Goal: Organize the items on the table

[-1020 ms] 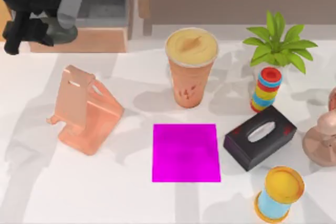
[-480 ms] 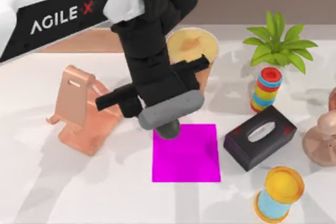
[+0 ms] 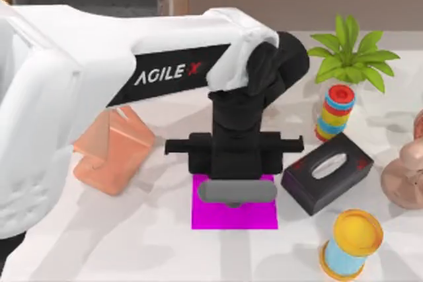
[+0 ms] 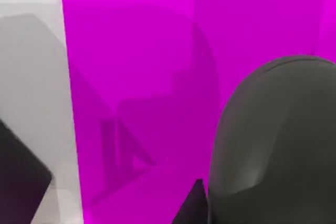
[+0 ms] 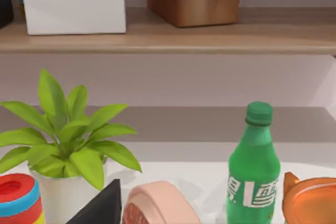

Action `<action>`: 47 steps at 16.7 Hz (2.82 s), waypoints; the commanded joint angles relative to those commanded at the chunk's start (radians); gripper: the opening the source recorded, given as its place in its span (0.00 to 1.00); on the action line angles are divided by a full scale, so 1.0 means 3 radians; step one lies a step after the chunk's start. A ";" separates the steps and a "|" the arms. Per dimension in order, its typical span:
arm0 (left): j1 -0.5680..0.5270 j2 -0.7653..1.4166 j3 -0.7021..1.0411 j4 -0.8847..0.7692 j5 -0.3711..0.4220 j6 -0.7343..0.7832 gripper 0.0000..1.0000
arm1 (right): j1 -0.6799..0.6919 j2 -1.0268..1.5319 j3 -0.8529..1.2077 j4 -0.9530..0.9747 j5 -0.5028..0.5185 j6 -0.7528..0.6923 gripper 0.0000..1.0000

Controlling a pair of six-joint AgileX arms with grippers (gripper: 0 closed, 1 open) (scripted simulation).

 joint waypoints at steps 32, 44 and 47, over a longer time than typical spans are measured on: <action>-0.0011 0.0055 -0.0064 0.0149 -0.0042 0.0025 0.45 | 0.0000 0.0000 0.0000 0.0000 0.0000 0.0000 1.00; -0.0011 0.0055 -0.0064 0.0149 -0.0042 0.0025 1.00 | 0.0000 0.0000 0.0000 0.0000 0.0000 0.0000 1.00; -0.0011 0.0055 -0.0064 0.0149 -0.0042 0.0025 1.00 | 0.0000 0.0000 0.0000 0.0000 0.0000 0.0000 1.00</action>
